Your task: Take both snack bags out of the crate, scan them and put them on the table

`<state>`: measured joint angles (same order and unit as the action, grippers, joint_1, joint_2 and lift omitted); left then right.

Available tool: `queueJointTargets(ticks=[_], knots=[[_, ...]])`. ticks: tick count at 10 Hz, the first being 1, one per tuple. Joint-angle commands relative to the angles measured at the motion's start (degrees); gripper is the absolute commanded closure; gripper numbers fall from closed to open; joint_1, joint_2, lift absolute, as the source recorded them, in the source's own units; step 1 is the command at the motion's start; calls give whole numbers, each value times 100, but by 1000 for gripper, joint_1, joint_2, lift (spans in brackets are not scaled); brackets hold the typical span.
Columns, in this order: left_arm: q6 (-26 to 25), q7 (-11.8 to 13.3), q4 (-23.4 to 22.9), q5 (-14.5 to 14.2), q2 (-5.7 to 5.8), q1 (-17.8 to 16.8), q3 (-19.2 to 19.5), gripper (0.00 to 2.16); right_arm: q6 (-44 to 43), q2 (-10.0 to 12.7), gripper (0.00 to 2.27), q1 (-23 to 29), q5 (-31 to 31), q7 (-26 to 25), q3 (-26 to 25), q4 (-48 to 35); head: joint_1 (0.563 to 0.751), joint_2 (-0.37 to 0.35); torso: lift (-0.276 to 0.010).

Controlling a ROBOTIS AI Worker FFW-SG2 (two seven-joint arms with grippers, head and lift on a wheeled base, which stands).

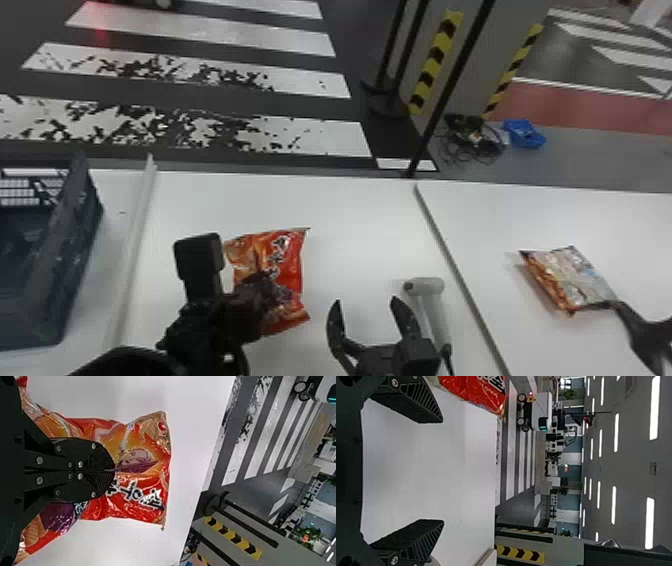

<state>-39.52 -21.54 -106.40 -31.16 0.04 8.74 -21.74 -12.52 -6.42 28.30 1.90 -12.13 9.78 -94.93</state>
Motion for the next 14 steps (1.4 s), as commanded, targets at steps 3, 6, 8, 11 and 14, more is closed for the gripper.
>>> queueJointTargets(ticks=[3,6,8,11,14], knots=[[18,-105,32,-189,13,84,-84,282,0,0,93,9,12,0,-3,10,695,-280,-94],[18,-158,-100,-171,48,154,-40,19,-18,0,93,18,12,0,6,10,695,-286,-94],[18,36,-390,-57,101,268,144,26,-18,9,93,26,12,0,6,10,695,-276,-94],[299,633,-1322,813,206,655,540,29,-18,9,93,26,12,0,6,1,695,-240,-94],[1442,1266,-1638,1279,532,1015,935,33,17,18,87,0,12,0,-29,-131,695,-163,-94]])
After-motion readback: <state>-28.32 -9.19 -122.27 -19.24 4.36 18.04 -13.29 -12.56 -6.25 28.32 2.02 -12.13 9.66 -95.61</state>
